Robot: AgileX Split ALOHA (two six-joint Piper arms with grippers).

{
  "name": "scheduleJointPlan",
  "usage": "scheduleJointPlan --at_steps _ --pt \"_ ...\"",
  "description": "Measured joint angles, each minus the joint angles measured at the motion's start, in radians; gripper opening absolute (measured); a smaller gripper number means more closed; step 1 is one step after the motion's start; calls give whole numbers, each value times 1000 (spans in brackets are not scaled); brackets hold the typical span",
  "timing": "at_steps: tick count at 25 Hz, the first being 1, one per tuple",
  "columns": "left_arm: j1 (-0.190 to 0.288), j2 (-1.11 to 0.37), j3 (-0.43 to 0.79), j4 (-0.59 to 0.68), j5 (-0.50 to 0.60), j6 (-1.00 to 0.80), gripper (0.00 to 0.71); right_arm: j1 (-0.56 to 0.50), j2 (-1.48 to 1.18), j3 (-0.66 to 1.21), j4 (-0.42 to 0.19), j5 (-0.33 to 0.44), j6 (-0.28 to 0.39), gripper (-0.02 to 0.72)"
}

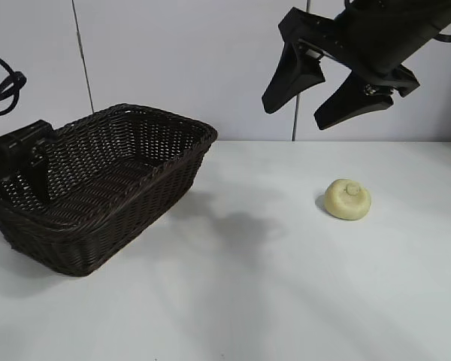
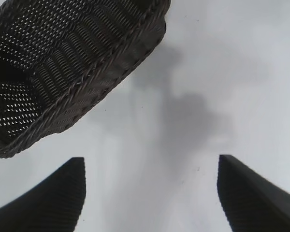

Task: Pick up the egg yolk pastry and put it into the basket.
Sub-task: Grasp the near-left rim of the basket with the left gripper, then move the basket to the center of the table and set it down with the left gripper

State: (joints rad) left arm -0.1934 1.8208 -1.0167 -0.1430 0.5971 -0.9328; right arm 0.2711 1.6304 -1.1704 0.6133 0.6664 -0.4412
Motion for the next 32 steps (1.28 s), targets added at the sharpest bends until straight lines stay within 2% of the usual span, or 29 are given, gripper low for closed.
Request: scheduleJointPlan --at_steps 6,8,15,20,26,32 --pt "0 0 0 0 -17 1 538 0 0 0 -2 -3 0 546" --pt "0 0 0 0 -16 2 507 0 0 0 -2 -3 0 546" --pt "0 0 0 0 7 7 228 0 0 0 -3 -3 0 546" --pt "2 0 0 -6 -1 -10 105 0 0 0 -3 -3 0 546" --pt "7 0 -11 -18 25 -7 102 0 0 0 -3 -3 0 546" --pt "64 -3 -63 -123 111 167 101 0 0 0 -3 -4 0 546"
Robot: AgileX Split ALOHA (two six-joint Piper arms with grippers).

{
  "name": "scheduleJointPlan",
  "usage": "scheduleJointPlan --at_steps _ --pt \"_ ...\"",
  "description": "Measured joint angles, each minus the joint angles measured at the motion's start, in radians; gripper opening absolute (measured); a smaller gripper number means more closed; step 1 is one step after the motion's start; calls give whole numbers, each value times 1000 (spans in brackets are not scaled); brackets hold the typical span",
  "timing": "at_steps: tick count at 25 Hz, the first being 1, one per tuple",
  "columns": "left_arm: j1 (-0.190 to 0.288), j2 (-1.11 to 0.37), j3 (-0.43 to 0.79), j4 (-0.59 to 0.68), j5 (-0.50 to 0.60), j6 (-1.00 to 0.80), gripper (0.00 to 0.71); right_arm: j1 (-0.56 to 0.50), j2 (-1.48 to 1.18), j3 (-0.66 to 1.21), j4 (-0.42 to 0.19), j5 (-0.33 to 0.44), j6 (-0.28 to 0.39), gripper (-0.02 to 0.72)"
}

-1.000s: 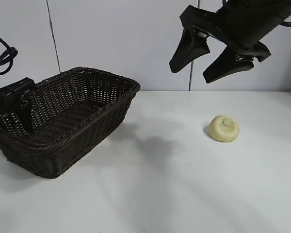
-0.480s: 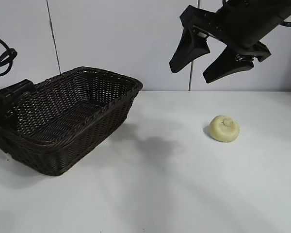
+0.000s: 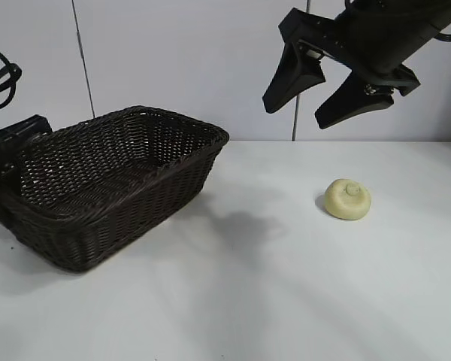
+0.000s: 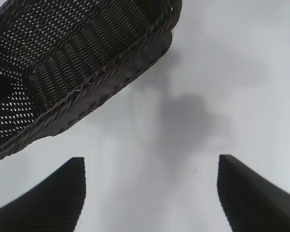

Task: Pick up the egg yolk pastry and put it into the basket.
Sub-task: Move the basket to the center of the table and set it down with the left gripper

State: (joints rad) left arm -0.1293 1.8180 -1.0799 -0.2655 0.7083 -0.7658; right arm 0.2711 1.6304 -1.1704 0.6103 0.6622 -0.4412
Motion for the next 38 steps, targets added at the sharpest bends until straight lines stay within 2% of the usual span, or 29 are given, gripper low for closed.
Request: scheduleJointPlan --at_steps 6,15,25,32,38 --pt "30 -27 -44 -130 66 226 100 0 0 0 0 0 0 546" --pt "30 -38 -73 -130 102 296 100 0 0 0 0 0 0 546" --pt "32 -38 -89 -125 160 582 100 0 0 0 0 0 0 546" --pt "32 -33 -202 -120 247 723 100 0 0 0 0 0 0 546" --pt "32 69 -311 -116 349 823 100 0 0 0 0 1 0 546"
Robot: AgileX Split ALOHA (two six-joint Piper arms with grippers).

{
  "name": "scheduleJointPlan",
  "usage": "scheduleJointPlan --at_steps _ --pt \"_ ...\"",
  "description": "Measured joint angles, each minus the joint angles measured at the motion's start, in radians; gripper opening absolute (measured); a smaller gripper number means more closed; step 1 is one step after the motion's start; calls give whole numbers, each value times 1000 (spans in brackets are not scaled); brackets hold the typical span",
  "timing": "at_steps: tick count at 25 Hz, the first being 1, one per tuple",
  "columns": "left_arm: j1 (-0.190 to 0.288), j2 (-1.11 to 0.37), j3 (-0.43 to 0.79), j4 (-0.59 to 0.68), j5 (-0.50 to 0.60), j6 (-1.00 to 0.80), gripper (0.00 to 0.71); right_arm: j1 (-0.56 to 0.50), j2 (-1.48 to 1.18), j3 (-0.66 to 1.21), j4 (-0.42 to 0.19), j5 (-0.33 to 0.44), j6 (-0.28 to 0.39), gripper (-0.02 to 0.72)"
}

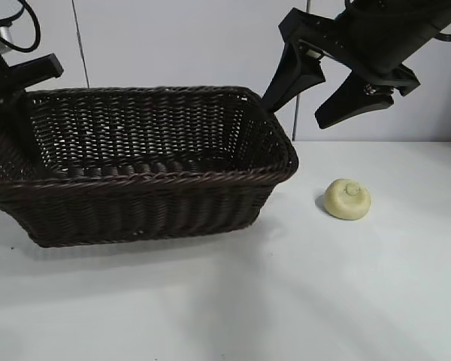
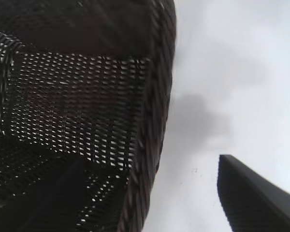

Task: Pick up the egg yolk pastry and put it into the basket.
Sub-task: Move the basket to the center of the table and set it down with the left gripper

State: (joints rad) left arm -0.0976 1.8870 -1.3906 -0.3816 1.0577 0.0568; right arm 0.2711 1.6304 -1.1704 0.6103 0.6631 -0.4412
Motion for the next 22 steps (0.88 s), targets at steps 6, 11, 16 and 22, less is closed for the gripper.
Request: scheduleJointPlan --at_steps 6,11,16,22 --pt "-10 51 -53 5 58 92 100 0 0 0 0 3 0 546" --pt "-28 53 -53 4 44 106 100 0 0 0 0 4 0 546" --pt "-36 53 -53 2 35 129 100 0 0 0 0 4 0 546" --pt "-37 67 -60 1 20 132 100 0 0 0 0 7 0 546"
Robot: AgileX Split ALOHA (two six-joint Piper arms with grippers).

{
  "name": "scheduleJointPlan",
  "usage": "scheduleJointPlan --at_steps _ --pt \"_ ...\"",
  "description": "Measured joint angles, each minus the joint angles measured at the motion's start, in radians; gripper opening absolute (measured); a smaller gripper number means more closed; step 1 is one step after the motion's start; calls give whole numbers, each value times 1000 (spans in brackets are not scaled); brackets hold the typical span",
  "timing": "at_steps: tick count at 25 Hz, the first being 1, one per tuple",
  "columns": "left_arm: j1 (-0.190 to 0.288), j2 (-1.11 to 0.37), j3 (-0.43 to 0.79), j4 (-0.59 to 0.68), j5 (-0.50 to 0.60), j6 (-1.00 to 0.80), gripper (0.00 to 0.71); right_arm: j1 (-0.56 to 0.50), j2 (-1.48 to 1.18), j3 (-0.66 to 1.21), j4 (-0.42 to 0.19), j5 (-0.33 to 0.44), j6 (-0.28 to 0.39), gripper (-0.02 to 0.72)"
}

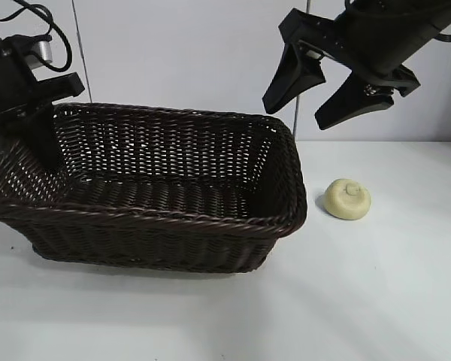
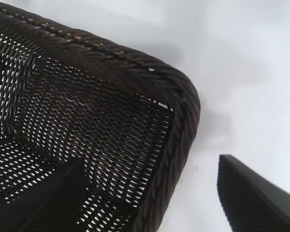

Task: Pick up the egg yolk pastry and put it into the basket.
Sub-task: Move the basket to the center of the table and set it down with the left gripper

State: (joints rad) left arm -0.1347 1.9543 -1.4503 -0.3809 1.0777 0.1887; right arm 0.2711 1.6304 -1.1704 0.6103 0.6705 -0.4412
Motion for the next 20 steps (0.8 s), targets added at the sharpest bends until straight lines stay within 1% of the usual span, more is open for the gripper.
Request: scheduleJointPlan --at_steps 9,13,20 --pt "0 84 -5 -2 -17 19 100 0 0 0 0 2 0 546" --pt "0 114 -5 -23 -27 36 100 0 0 0 0 3 0 546" --pt "0 129 -5 -47 -35 46 106 0 0 0 -1 4 0 546"
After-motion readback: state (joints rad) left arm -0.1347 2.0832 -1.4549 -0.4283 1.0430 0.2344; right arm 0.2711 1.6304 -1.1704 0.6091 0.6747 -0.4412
